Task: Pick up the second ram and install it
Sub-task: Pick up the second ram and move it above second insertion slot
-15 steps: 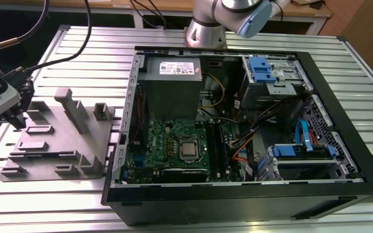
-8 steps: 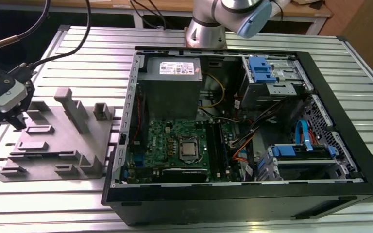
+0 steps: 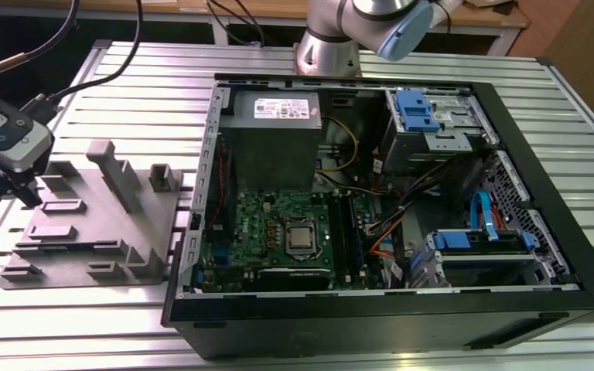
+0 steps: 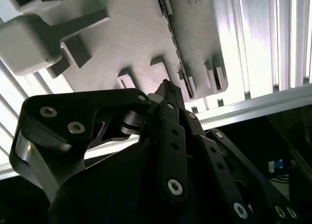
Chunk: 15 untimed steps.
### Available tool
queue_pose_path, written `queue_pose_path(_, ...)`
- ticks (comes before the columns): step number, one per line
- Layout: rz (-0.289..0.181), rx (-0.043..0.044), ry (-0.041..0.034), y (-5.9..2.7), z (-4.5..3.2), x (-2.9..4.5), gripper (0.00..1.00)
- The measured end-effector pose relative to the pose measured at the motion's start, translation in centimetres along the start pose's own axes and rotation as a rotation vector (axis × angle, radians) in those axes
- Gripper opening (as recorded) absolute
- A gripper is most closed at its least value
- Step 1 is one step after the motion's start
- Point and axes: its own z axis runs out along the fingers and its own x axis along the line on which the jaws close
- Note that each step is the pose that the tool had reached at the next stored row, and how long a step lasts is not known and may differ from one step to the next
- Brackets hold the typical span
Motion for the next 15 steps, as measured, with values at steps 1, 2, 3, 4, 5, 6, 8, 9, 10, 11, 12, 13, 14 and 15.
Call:
queue_pose_path(1, -0.014, -0.0003, 0.0005, 0.0, 0.02, 0.0, 0.07)
queue_pose_path(2, -0.029, -0.0006, 0.0011, 0.0, 0.03, 0.0, 0.07)
queue_pose_path(3, -0.044, -0.001, 0.0016, 0.0, 0.04, 0.0, 0.07)
queue_pose_path(4, -0.059, -0.0013, 0.0022, 0.0, 0.06, 0.0, 0.07)
queue_pose_path(5, -0.074, -0.0016, 0.0028, 0.0, 0.07, 0.0, 0.07)
queue_pose_path(6, -0.089, -0.002, 0.0034, 0.0, 0.09, 0.0, 0.07)
queue_pose_path(8, -0.13, -0.0029, 0.0049, -0.01, 0.14, 0.0, 0.07)
queue_pose_path(9, -0.148, -0.0033, 0.0056, -0.01, 0.16, 0.0, 0.07)
queue_pose_path(10, -0.167, -0.0037, 0.0064, -0.01, 0.19, 0.0, 0.07)
queue_pose_path(11, -0.184, -0.0041, 0.0071, -0.01, 0.21, 0.0, 0.07)
queue_pose_path(12, -0.202, -0.0045, 0.0078, -0.01, 0.24, 0.0, 0.07)
queue_pose_path(13, -0.22, -0.0049, 0.0085, -0.01, 0.27, 0.01, 0.07)
queue_pose_path(14, -0.239, -0.0053, 0.0092, -0.01, 0.3, 0.01, 0.07)
queue_pose_path(15, -0.257, -0.0057, 0.0099, -0.01, 0.33, 0.01, 0.07)
